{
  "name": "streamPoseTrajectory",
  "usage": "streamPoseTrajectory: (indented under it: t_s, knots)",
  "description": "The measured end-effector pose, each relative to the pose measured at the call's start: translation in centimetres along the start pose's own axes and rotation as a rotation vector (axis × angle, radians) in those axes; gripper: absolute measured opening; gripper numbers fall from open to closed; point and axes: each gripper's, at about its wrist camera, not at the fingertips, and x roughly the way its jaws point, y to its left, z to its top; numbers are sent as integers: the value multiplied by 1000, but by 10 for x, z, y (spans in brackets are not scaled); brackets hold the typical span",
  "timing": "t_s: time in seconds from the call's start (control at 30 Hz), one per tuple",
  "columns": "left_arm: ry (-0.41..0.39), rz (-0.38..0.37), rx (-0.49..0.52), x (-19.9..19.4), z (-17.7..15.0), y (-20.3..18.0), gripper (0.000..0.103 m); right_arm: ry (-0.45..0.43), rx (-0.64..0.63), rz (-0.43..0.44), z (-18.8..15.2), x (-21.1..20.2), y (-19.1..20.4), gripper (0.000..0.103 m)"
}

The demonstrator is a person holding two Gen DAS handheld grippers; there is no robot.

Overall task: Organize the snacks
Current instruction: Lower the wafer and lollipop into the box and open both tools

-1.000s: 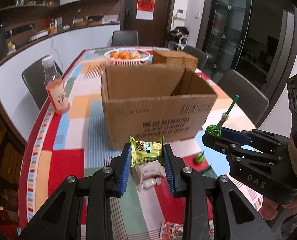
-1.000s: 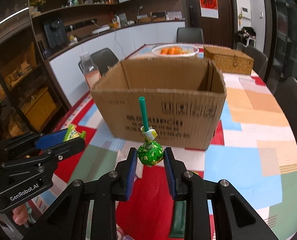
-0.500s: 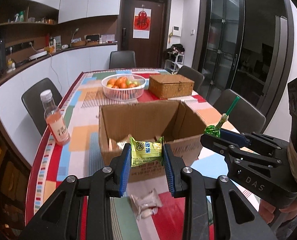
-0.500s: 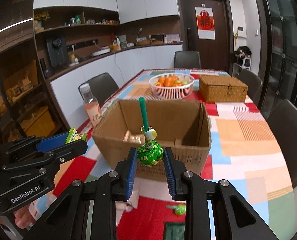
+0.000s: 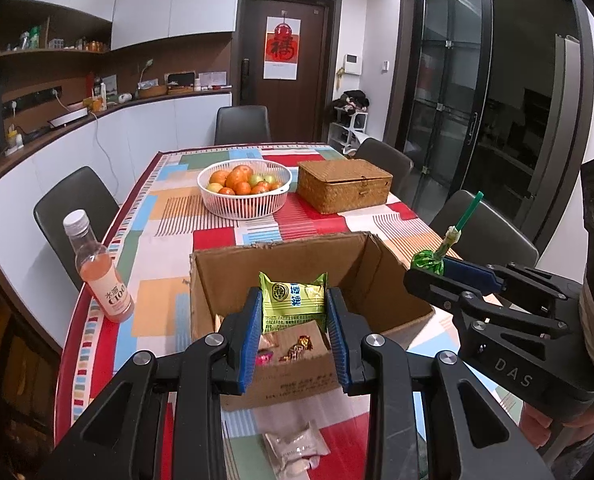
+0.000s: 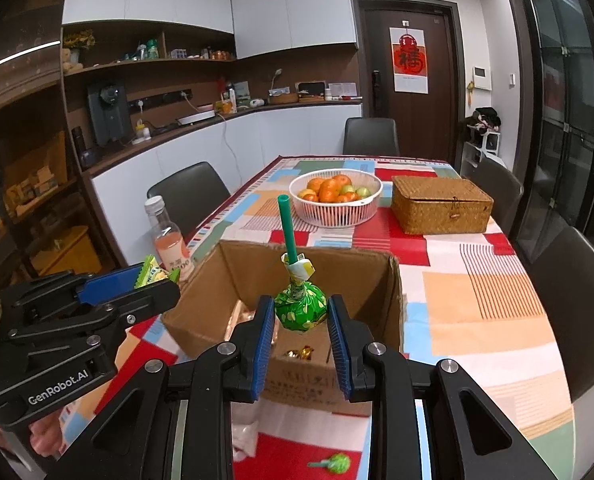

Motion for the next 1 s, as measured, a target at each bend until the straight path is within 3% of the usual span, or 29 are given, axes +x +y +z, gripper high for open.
streamPoseTrajectory:
  t_s: [0.5,0.57,0.63,0.77,1.0]
  knots:
    - [146,27,-8,68,14,11,31,133,7,-23,8,62,-16,28]
    - [168,51,4,77,14,12,33,153,8,-32,6,70,-17,28]
    - [184,89,10,81,12,13,41,173,3,-41,5,77,-18,29]
    - [171,82,1,71,4,13,46,172,22,-53,1,76,-20,41]
    - [85,75,14,28,-7,4,48,102,-9,-39,-6,39,-9,41]
